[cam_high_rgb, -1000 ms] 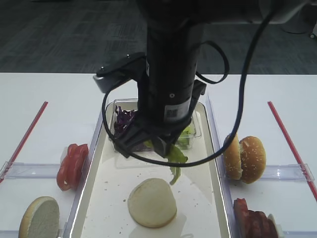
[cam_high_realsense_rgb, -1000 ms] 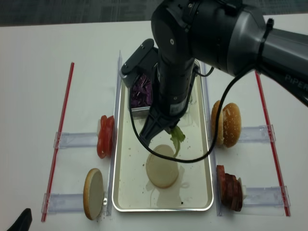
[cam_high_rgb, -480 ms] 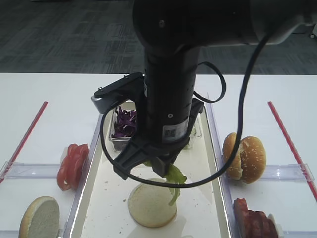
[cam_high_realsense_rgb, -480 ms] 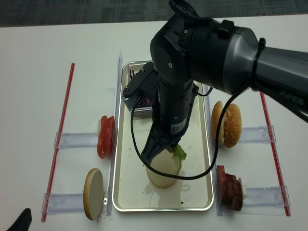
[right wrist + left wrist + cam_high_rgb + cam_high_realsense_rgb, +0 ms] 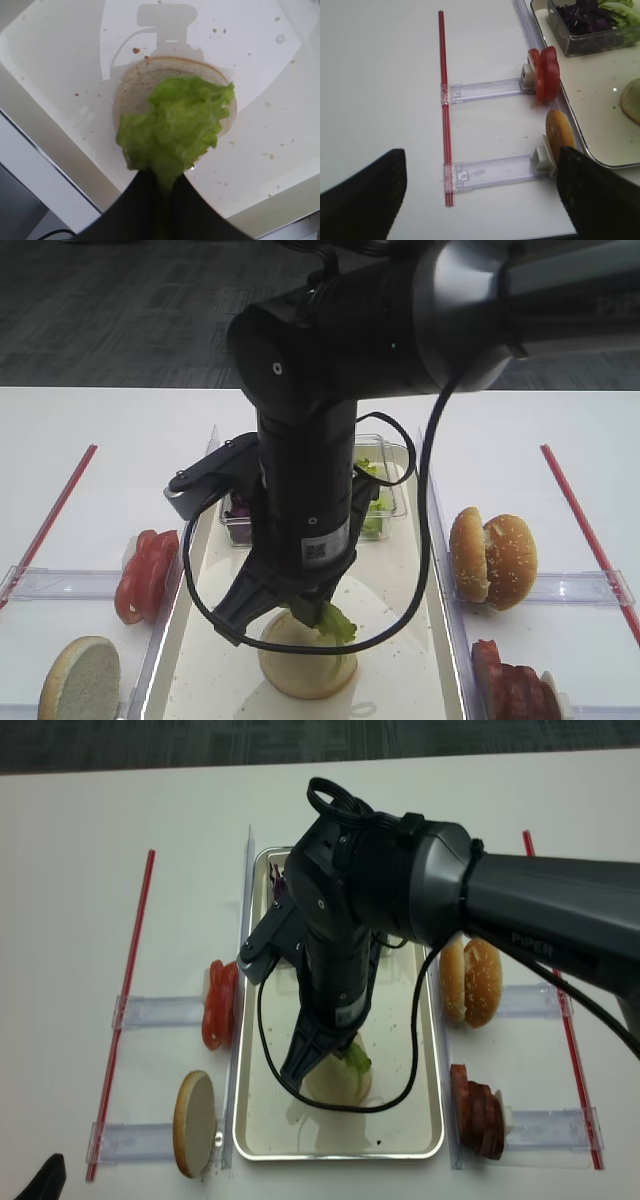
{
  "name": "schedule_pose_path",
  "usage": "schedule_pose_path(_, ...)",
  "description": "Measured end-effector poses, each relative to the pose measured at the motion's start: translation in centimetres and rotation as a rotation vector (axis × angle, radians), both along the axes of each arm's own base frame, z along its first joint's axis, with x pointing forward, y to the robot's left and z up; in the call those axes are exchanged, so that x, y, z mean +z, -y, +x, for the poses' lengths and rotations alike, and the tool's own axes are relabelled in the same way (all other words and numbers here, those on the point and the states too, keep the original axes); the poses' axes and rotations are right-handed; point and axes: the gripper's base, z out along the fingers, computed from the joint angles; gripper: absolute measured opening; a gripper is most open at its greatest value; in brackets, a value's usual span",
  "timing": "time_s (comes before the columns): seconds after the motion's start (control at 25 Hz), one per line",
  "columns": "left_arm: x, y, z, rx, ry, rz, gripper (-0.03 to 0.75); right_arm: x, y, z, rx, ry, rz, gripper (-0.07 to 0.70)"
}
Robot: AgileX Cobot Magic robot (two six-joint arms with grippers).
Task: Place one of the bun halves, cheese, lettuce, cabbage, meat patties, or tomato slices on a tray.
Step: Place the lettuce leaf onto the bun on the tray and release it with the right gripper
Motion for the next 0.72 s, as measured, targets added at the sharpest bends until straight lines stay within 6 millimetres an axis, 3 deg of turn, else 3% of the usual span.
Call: schedule_pose_path(0.72,0.0,0.0,0.0,0.0,0.0,0.0,0.564,-3.3,-0.9,0.2,0.026,-0.048,-0.045,0.078)
